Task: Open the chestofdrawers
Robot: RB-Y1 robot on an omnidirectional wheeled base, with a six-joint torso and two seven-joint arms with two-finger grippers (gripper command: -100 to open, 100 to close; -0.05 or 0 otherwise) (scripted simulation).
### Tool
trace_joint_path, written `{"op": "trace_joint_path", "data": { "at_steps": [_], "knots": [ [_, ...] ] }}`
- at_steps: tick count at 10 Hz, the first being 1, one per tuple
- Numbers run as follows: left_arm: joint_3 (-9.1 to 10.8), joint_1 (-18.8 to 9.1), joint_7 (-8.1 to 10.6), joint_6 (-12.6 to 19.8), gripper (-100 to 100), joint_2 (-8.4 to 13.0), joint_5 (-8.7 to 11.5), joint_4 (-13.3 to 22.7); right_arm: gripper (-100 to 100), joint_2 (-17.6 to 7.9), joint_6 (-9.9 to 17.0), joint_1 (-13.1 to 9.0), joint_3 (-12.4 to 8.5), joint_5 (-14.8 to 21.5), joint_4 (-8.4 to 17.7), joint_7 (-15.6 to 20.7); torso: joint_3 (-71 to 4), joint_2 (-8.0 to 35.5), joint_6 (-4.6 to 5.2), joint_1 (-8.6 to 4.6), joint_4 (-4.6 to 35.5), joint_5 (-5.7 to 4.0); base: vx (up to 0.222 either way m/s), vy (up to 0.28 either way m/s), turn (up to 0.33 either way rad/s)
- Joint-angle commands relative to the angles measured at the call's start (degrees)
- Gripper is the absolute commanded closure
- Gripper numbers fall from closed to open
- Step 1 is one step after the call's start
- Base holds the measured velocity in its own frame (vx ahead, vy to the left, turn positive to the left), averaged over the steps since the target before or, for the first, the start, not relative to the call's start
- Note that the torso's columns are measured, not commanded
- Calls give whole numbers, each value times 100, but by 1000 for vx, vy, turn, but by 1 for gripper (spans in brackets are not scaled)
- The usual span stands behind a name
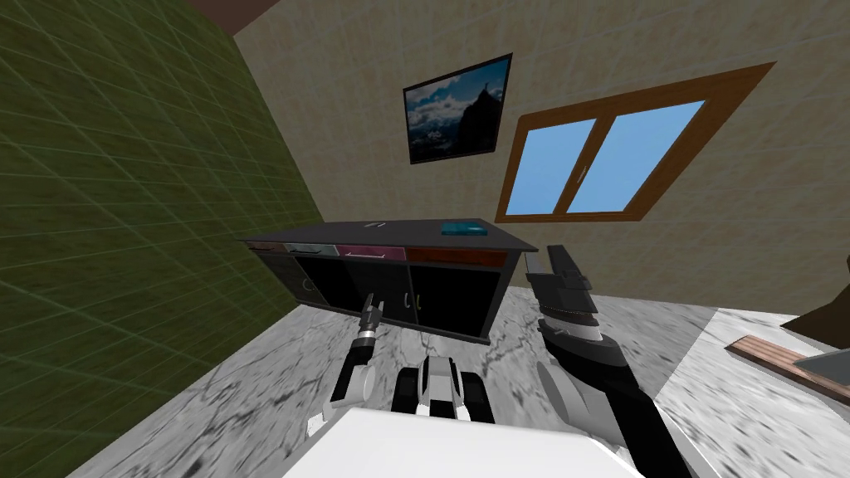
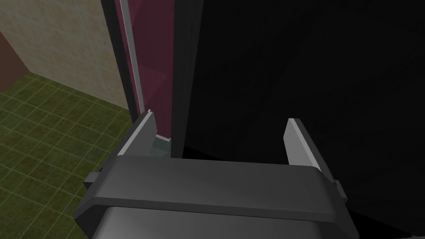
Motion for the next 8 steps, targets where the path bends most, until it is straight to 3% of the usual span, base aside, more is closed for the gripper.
{"op": "trace_joint_path", "data": {
  "at_steps": [1,4,8],
  "knots": [
    [15,-75,66,-31,-100,-17,177,367,0,0,0,0,0,0,0,0,1,5,-3,3,0,0,73,-35,-84],
    [23,-135,102,-59,-100,-41,290,767,0,0,0,0,0,0,0,0,-1,-1,0,-1,-1,0,64,-28,-60],
    [43,-308,204,-139,-100,-124,612,1587,0,0,0,1,0,0,0,0,-4,-3,-3,2,-2,0,80,-32,-84]
  ]
}}
